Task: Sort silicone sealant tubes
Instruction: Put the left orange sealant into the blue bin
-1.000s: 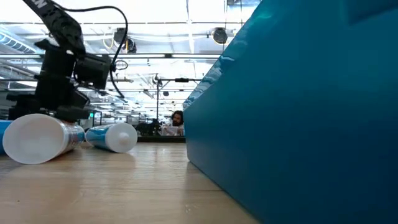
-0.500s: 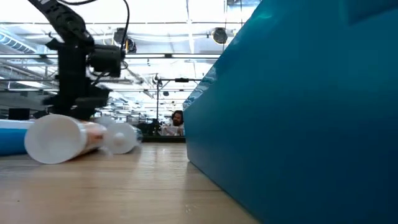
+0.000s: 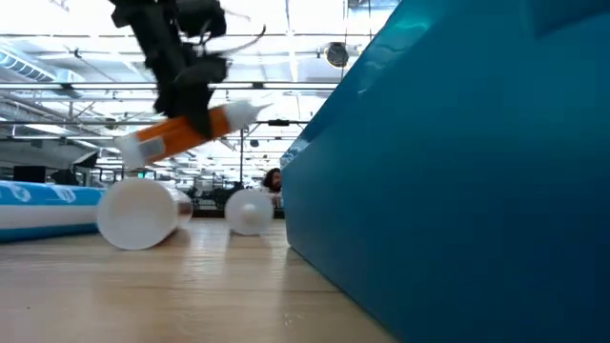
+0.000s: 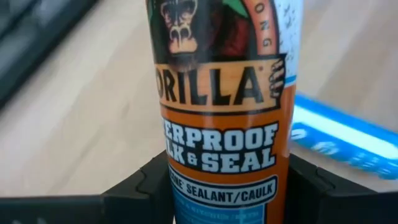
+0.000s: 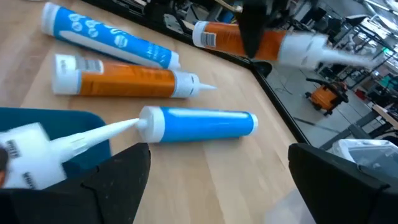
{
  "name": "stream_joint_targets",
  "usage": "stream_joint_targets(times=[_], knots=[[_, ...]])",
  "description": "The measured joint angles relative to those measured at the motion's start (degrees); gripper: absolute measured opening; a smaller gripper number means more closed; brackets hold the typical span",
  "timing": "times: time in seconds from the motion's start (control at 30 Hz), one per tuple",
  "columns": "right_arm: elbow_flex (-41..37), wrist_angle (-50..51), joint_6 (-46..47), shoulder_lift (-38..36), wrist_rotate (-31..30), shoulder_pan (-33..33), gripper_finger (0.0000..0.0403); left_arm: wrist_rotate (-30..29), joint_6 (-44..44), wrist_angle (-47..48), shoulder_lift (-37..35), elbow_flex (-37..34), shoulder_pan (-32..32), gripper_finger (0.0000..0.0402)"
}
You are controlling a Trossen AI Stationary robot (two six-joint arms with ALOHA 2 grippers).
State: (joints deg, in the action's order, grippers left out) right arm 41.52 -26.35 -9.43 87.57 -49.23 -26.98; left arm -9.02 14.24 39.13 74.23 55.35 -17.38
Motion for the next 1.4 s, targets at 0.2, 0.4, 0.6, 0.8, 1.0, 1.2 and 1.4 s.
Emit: stream_joint_targets(times=[0.2,0.4,0.6,0.8,1.0,1.2,1.4], knots=[[0.0,-0.1,0.4,0.0,0.1,1.3,0.0359,-0.1,-5.5,-6.5,0.0,0.9,2.2,0.0206],[0.0,0.1,1.3,0.0,4.5,3.2,0.0359,-0.5,-7.3,-10.8,0.0,1.0,2.9,0.0206],[0.0,0.2,1.2,0.0,4.5,4.1,0.0359,-0.7,-8.9,-10.7,0.0,1.0,2.9,0.0206],[0.0,5.5,2.3,-1.2,3.3,4.2,0.0359,-1.7,-20.4,-13.2,0.0,-0.2,3.6,0.0206],[0.0,12.8,7.6,-6.1,2.8,4.9,0.0359,1.6,-21.3,-16.7,0.0,-2.6,2.0,0.0206],[0.0,18.1,9.7,-10.8,2.8,4.9,0.0359,10.6,-24.2,-25.5,0.0,-6.9,1.9,0.0206],[0.0,18.8,10.6,-12.9,2.8,4.9,0.0359,16.0,-25.4,-30.6,-0.1,-10.1,1.9,0.0206]])
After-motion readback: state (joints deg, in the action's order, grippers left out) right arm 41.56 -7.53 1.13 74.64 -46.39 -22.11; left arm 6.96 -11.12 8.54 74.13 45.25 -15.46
